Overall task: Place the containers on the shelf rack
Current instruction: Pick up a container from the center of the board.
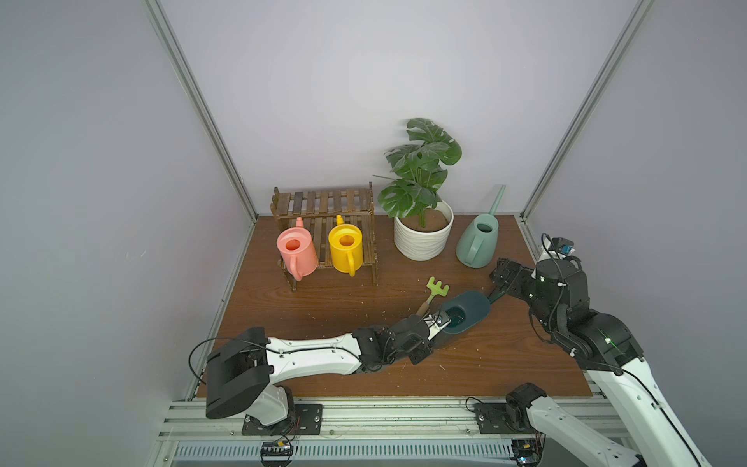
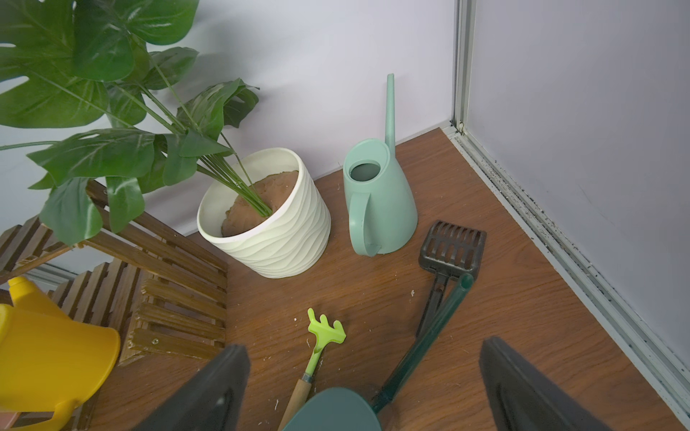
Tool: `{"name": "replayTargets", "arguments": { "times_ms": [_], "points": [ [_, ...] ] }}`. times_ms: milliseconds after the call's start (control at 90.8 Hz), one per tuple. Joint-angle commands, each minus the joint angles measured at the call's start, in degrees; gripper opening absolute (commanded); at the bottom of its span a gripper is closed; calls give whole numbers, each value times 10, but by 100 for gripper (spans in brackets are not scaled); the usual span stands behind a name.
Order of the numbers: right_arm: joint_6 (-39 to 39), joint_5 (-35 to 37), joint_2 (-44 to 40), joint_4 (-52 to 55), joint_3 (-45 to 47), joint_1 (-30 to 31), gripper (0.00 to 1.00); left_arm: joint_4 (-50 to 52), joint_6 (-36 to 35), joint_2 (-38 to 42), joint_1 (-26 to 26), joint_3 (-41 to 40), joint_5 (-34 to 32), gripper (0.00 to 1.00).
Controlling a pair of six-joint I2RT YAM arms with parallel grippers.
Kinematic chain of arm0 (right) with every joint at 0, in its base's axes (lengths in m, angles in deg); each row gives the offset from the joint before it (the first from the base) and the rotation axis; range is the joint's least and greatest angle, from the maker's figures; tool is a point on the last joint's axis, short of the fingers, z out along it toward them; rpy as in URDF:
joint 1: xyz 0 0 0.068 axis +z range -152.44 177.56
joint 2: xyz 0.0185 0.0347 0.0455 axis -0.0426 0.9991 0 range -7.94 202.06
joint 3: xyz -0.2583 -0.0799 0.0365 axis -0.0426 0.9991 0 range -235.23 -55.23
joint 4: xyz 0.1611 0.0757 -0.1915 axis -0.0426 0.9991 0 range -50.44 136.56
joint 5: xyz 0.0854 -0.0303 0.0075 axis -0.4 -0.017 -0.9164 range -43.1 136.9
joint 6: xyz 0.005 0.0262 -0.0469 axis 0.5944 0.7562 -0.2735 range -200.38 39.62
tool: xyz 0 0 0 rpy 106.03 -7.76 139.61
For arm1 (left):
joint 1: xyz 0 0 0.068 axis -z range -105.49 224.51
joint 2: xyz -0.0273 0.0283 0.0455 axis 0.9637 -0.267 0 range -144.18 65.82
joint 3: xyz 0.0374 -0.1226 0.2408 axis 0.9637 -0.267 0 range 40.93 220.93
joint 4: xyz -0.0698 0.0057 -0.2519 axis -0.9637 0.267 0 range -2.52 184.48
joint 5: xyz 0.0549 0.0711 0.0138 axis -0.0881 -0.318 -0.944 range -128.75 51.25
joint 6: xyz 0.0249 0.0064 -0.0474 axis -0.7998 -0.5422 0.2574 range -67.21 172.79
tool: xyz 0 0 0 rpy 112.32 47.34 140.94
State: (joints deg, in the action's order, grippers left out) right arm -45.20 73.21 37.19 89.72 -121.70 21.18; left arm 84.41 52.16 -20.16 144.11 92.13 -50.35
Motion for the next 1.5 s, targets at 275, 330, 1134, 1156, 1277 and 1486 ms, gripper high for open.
{"name": "replayTargets", "arguments": {
  "times_ms": [275,330,1134,1156,1277,1486],
  "points": [
    [-4,-28,-18,-11,-2,-2,99,59,4,25,-24,68,57,0],
    [-12,-25,-17,-12,-7,-1,99,83,1,29,-26,87,74,0],
    [-106,62,50,7,-181,-2,99,275,-37,133,-55,185,203,0],
    [-108,65,55,7,-187,-2,99,281,-35,135,-57,190,205,0],
    [-113,86,79,3,-211,-2,99,306,-29,149,-62,221,209,0],
    [-145,207,89,-28,-230,-2,99,316,-1,168,-95,246,220,0]
  ]
}}
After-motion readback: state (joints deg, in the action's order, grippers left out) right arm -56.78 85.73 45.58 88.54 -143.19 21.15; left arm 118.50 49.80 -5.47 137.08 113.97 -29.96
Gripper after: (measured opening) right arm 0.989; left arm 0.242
